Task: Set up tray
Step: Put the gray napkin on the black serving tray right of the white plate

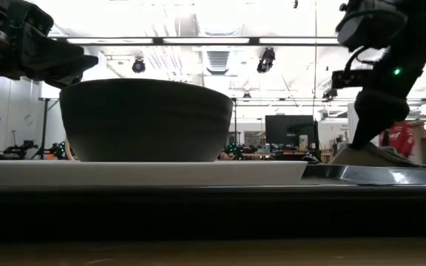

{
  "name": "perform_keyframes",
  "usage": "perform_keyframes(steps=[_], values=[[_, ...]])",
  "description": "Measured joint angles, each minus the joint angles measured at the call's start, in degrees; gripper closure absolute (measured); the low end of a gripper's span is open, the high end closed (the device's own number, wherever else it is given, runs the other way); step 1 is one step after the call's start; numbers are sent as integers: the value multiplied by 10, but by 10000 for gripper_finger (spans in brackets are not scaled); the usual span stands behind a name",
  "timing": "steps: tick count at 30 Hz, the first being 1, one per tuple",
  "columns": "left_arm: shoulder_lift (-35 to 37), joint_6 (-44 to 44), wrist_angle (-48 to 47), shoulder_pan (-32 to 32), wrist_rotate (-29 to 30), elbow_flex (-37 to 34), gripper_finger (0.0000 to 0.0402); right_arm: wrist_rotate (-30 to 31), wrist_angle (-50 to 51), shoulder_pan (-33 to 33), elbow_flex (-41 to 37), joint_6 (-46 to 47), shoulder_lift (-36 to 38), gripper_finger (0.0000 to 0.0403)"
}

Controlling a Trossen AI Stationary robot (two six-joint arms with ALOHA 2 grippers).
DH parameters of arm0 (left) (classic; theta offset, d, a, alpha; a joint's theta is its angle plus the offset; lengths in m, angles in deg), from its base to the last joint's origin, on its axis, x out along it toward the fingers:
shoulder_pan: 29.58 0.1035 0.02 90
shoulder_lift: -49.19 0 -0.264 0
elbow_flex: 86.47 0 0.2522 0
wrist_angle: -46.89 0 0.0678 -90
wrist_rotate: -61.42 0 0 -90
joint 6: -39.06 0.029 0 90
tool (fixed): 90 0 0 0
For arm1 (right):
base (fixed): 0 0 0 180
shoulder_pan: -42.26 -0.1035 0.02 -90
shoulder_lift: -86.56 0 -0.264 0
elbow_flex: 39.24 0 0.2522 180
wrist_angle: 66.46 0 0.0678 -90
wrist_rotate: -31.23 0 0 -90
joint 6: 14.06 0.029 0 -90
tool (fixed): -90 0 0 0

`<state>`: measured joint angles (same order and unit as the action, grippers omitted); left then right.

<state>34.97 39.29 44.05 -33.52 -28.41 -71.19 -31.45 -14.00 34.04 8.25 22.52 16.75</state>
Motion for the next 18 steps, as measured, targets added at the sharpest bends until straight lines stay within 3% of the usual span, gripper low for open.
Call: perform_keyframes(steps=[18], values=[[0, 0, 0, 0, 0, 0, 272, -4, -5, -53, 42, -6, 15, 395]])
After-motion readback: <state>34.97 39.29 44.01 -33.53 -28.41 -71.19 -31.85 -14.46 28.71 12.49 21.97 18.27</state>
